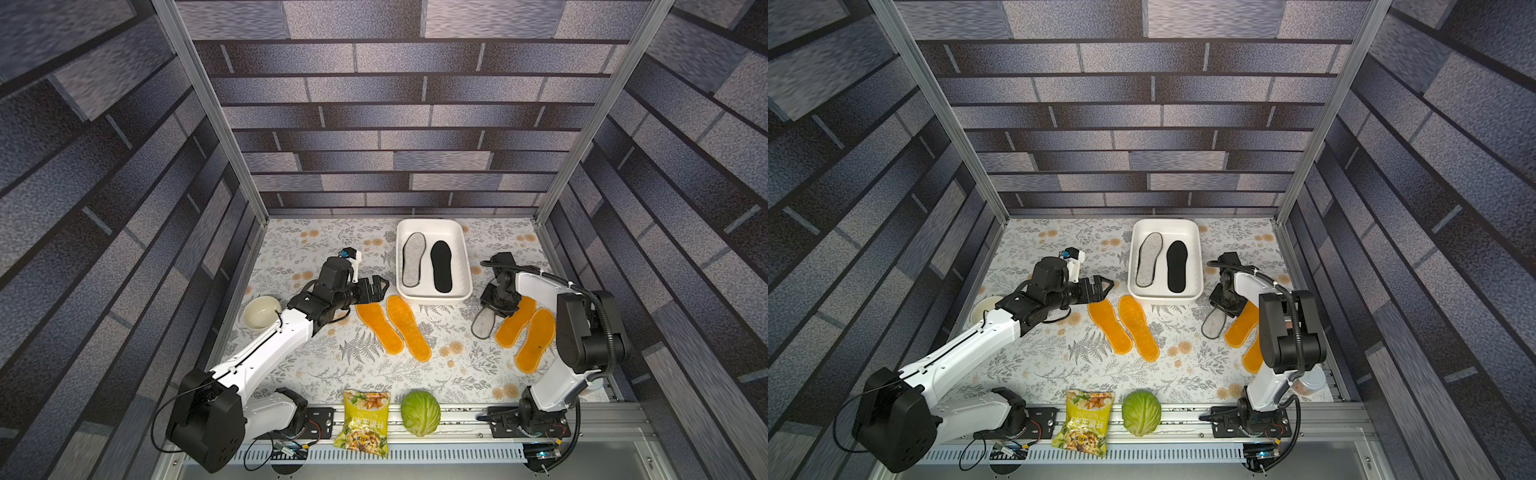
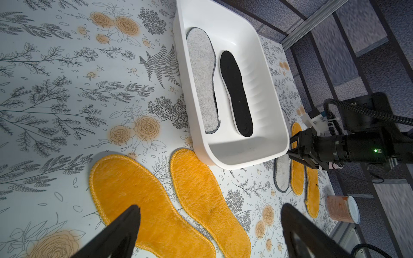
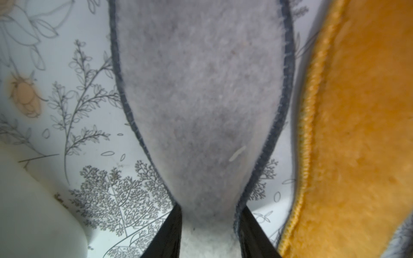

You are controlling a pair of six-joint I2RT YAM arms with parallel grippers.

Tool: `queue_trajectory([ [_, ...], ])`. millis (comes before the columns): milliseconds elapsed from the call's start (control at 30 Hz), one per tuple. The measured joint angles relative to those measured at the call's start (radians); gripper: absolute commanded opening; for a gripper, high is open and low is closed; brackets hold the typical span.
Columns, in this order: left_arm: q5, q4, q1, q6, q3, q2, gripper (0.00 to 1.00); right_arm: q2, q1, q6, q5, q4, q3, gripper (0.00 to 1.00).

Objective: Put the insoles into the storage box
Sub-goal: Pick up the insole from the center of the board.

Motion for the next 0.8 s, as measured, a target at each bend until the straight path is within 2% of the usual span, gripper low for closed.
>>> queue_trajectory([
  [267,0.000,-0.002,0.000,0.000,0.000,0.000,1.00,0.001,0.000,-0.005,-0.024,0.020,0.000,0.23],
  [467,0.000,-0.002,0.002,0.000,0.000,0.000,1.00,-0.025,0.000,-0.018,-0.026,0.032,-0.010,0.21],
  [800,0.000,-0.002,0.005,0.000,0.000,0.000,1.00,-0.162,0.000,-0.062,-0.017,-0.016,0.012,0.21],
])
